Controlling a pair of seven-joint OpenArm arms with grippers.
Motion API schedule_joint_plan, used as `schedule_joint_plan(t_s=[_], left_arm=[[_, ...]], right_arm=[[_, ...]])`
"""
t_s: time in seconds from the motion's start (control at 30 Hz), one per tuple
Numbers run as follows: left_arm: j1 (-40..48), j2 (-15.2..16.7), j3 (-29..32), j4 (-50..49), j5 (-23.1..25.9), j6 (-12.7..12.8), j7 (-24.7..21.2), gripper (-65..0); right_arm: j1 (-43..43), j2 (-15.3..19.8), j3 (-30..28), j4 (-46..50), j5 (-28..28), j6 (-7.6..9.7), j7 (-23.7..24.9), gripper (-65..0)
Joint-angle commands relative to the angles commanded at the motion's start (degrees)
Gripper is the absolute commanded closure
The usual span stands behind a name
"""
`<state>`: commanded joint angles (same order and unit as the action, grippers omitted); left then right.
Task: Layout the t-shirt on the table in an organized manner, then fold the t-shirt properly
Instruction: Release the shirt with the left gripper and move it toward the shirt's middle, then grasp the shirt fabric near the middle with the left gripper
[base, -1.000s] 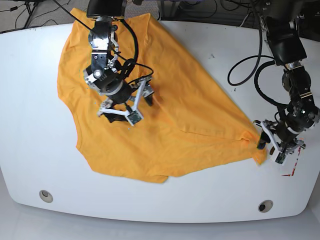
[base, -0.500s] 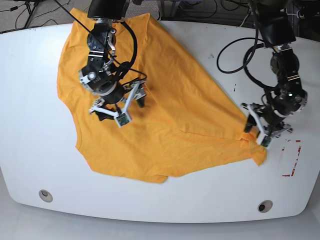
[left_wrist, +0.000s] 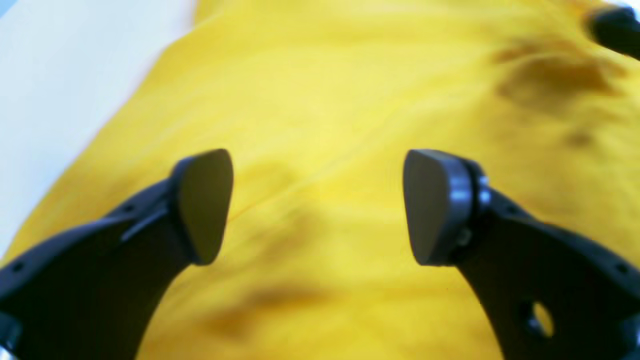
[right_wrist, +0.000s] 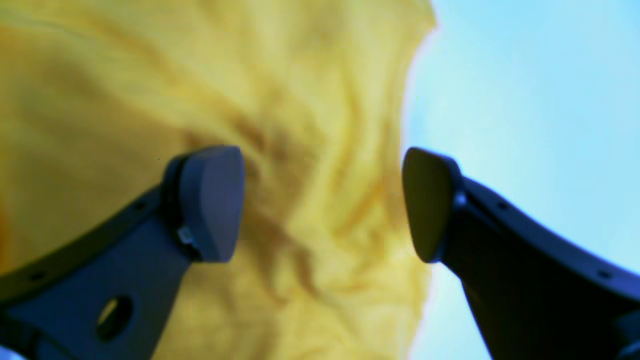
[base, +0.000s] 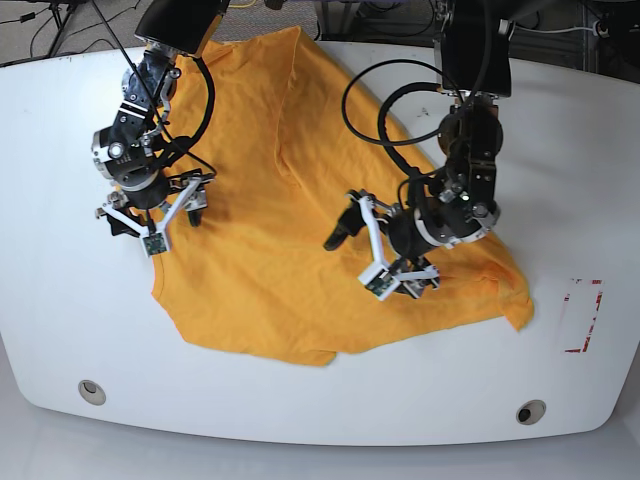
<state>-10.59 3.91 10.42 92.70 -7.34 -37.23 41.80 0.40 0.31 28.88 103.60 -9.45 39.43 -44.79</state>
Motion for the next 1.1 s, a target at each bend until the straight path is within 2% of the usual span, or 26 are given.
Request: schedule_joint_plan(t_s=[0.03,0.13,0.27,0.43,0.57,0.63,0.73,0.87,0.93,1.1], left_arm=[[0.09,0.0,1.93,0.0,0.0,0.97,0.0,-50.7],[0.09,0.09,5.63,-0.09,0.0,3.34,0.26,-50.7],[0.7,0.26,6.59,-0.18,0.0,6.07,2.81,-50.7],[0.88,1.23,6.59,-0.18,-0.18,13.19,7.47,-50.6],[2.9,2.64,6.42,0.26,-0.18,20.31,9.41,-50.6],[4.13,2.81,6.42,0.26,-0.53,25.14,9.49,-50.6],[5.54,4.04,6.51,0.0,-0.7,27.96,9.49,-50.6],[7.21,5.09,6.51,-0.18,-1.58,28.75,9.49,-50.6],[7.74,5.09,6.68,-0.18,-1.67,30.42,9.41,-50.6],[8.09,5.09,6.77,-0.26,-1.67,38.15,9.41,-50.6]], right_arm=[[0.09,0.0,0.79,0.0,0.0,0.57,0.0,-47.2],[0.0,0.0,2.37,0.0,0.0,0.57,0.0,-47.2],[-0.26,0.0,2.99,0.0,0.0,0.57,0.0,-47.2],[-0.44,0.0,2.99,-0.18,0.0,0.57,0.0,-47.2],[-0.44,0.0,2.99,-0.18,0.0,0.57,0.0,-47.2],[-0.44,-0.09,2.99,-0.18,0.0,0.57,0.0,-47.2],[-0.35,-0.26,2.81,-0.18,0.0,0.57,0.0,-47.2],[-0.35,-0.26,2.81,-0.26,0.09,0.57,0.09,-47.2],[-0.26,-0.26,2.64,-0.26,0.09,0.57,0.09,-47.2],[-0.26,-0.26,2.64,-0.35,0.09,0.57,0.09,-47.2]])
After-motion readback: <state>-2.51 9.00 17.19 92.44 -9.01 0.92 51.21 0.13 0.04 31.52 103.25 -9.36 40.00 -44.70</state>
